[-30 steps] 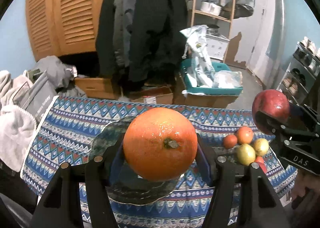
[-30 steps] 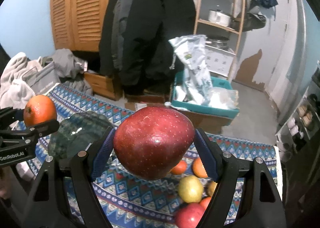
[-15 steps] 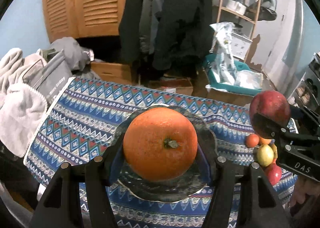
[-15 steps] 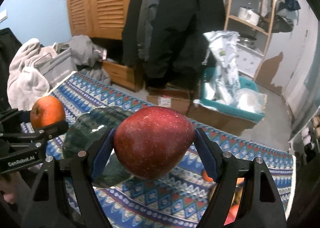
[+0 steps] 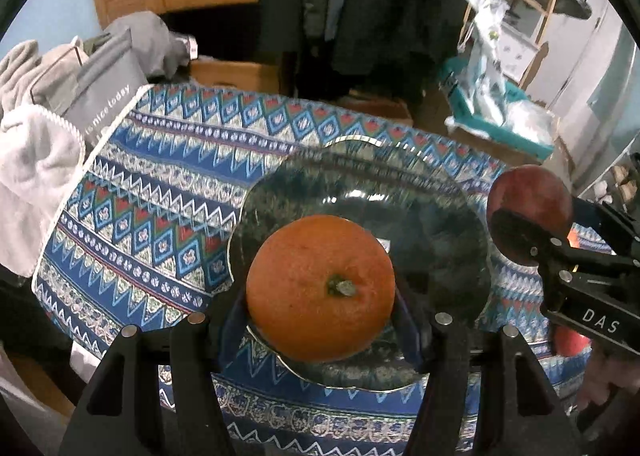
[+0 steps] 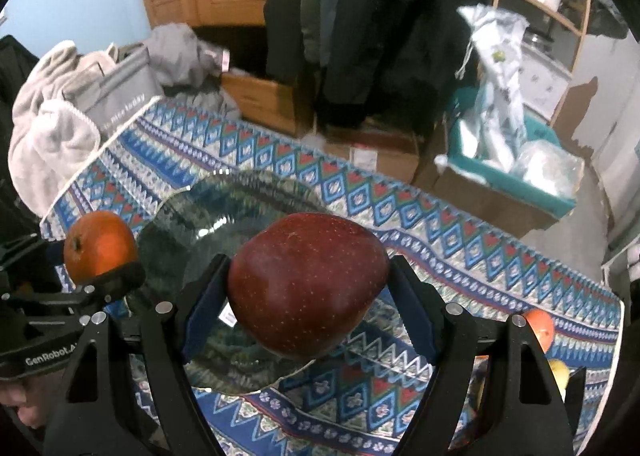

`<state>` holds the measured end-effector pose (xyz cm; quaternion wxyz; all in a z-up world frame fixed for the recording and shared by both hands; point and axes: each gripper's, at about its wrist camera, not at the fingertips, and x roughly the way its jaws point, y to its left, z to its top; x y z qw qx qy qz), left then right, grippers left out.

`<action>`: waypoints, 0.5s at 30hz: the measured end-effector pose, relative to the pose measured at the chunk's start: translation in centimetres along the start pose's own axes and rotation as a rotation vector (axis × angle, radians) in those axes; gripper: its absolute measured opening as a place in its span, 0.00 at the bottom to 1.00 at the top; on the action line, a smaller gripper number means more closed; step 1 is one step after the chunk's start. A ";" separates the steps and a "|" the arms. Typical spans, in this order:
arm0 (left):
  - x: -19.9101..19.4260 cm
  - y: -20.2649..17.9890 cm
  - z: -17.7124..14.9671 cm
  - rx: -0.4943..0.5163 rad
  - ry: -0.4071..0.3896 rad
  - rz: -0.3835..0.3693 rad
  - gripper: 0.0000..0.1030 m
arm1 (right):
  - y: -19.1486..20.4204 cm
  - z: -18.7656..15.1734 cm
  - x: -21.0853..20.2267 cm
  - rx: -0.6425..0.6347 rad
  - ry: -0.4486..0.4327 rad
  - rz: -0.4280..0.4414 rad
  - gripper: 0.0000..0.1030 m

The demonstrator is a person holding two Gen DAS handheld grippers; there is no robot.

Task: Organize fruits
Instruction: 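Carry the orange and the apple in both tools over the glass plate, then lower the orange and apple onto the glass plate and open both tools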

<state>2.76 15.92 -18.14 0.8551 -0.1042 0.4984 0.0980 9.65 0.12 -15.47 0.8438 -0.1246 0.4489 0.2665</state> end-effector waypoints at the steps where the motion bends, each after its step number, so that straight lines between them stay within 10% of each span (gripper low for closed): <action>1: 0.4 -0.1 -0.1 0.006 0.009 0.005 0.63 | 0.0 -0.2 0.6 0.001 0.016 0.005 0.77; 15: 3.5 0.0 -1.1 0.019 0.117 0.035 0.63 | 0.9 -1.9 4.3 -0.050 0.125 0.018 0.77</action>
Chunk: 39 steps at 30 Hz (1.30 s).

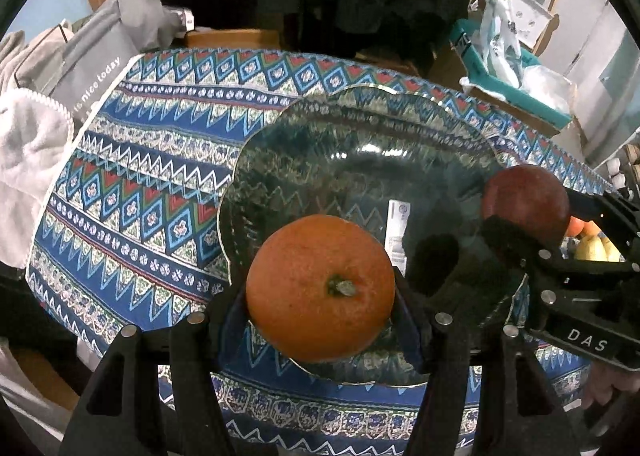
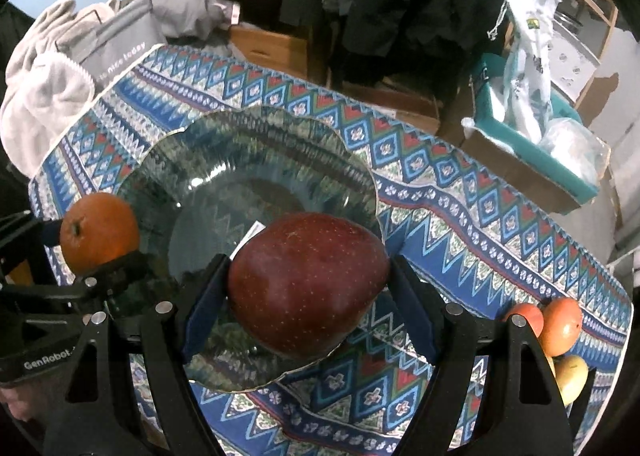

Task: Organize fruits
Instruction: 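Lower the orange and apple onto the glass plate and open both tools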

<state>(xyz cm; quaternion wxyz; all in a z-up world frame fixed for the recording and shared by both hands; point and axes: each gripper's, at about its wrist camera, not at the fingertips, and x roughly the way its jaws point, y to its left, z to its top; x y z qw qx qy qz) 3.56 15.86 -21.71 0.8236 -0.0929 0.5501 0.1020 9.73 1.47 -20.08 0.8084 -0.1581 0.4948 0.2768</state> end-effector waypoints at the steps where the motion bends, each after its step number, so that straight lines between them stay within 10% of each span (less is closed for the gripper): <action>1: 0.3 0.0 -0.1 0.000 0.011 0.004 0.63 | 0.0 -0.1 0.2 0.000 0.008 0.003 0.77; 13: 2.6 -0.4 -0.9 0.016 0.100 0.012 0.64 | 0.4 -0.4 1.1 -0.012 0.045 0.036 0.77; 39: -1.6 -0.8 -0.4 0.033 -0.016 0.028 0.75 | -1.9 -0.9 -1.4 0.044 -0.012 0.010 0.77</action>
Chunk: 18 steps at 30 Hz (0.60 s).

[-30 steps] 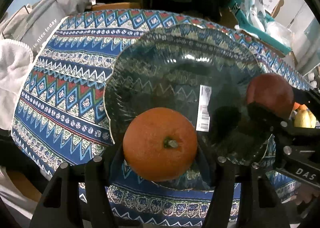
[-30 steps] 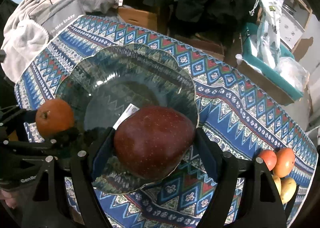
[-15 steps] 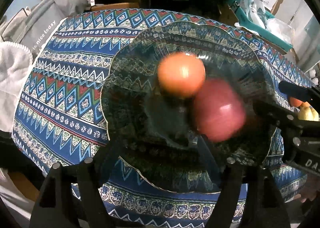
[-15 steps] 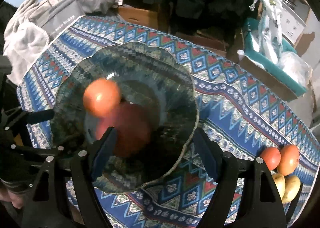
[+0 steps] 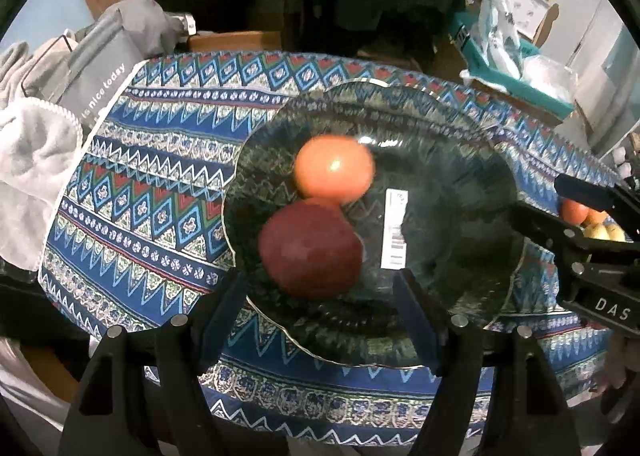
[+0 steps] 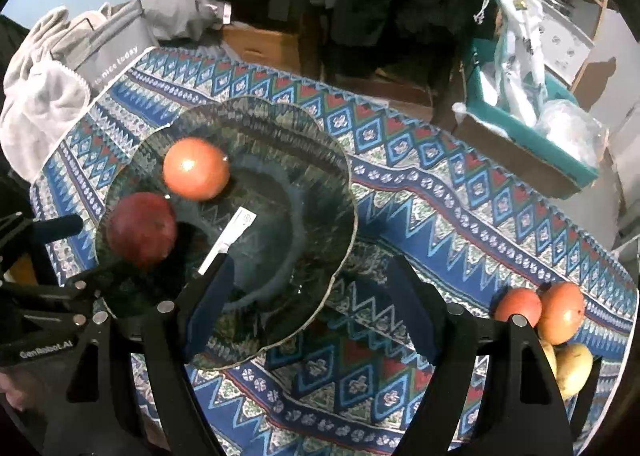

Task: Organize fruits
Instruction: 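Lower the orange and apple onto the glass plate and open both tools, then withdraw both tools from the plate back toward the fruit pile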

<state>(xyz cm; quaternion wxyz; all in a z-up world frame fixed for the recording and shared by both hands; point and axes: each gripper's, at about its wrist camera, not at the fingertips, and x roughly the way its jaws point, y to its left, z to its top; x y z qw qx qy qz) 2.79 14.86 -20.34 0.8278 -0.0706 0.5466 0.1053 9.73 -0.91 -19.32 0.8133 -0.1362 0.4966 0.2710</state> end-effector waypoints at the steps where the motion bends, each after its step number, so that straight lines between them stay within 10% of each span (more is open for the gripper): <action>1: -0.3 -0.2 0.1 0.004 -0.008 -0.002 0.75 | 0.0 0.0 -0.4 0.001 -0.007 -0.005 0.77; 18: -3.9 -4.9 0.1 0.100 -0.083 -0.054 0.76 | -3.3 -2.6 -7.5 0.068 -0.100 -0.066 0.77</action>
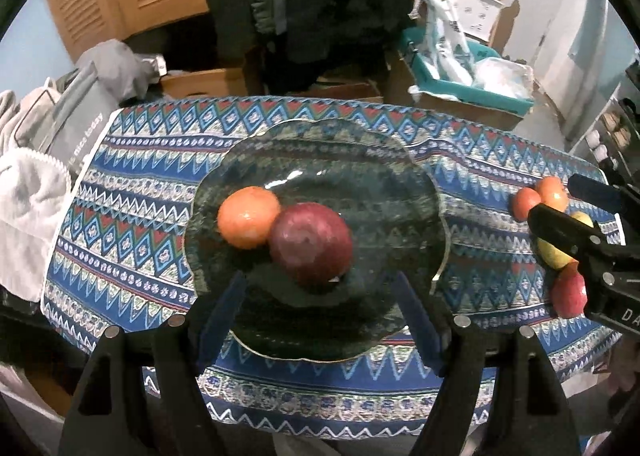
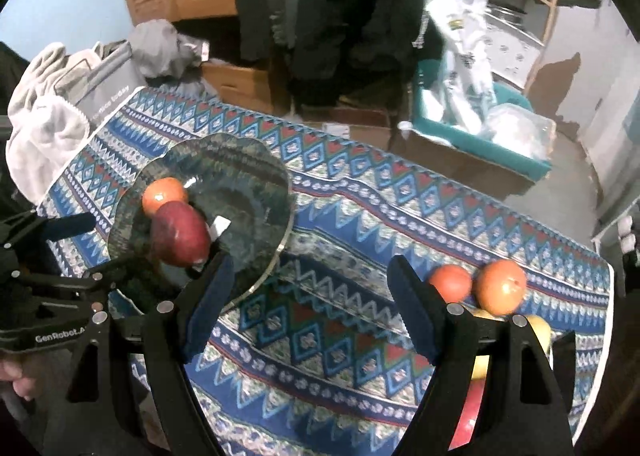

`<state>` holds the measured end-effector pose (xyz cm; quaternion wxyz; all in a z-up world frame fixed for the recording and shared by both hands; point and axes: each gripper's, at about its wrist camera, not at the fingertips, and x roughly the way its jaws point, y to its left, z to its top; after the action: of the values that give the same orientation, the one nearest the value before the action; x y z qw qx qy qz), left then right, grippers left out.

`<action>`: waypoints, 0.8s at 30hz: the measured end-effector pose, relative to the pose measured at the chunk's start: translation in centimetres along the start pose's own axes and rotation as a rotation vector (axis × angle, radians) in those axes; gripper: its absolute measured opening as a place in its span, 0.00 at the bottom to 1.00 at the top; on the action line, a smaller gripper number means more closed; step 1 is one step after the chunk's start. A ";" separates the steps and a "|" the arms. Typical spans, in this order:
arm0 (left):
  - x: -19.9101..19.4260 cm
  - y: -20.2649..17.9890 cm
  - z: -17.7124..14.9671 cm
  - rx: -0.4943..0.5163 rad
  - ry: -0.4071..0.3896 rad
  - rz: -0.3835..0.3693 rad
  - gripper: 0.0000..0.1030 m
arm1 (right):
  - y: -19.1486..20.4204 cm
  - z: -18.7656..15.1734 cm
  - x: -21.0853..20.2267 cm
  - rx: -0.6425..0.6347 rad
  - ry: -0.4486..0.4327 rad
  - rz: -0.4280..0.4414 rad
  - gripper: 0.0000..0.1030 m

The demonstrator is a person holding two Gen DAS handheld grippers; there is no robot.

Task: Organize fruits
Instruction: 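Withdraw both tools from the plate back toward the fruit pile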

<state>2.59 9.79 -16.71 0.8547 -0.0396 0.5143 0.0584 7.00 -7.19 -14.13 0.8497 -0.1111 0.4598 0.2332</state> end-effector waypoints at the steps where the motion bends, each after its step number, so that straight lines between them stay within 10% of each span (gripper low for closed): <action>1: -0.2 -0.3 0.0 0.005 -0.003 -0.004 0.76 | -0.3 -0.3 -0.4 0.006 -0.003 -0.004 0.77; 24: -2.9 -8.9 0.0 0.157 -0.055 -0.066 0.77 | -9.1 -6.3 -6.1 0.150 -0.044 -0.118 0.78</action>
<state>2.52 0.78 -14.06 0.8703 0.0120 0.4922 -0.0090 4.12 -19.37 -12.77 0.8778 -0.0686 0.4497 0.1501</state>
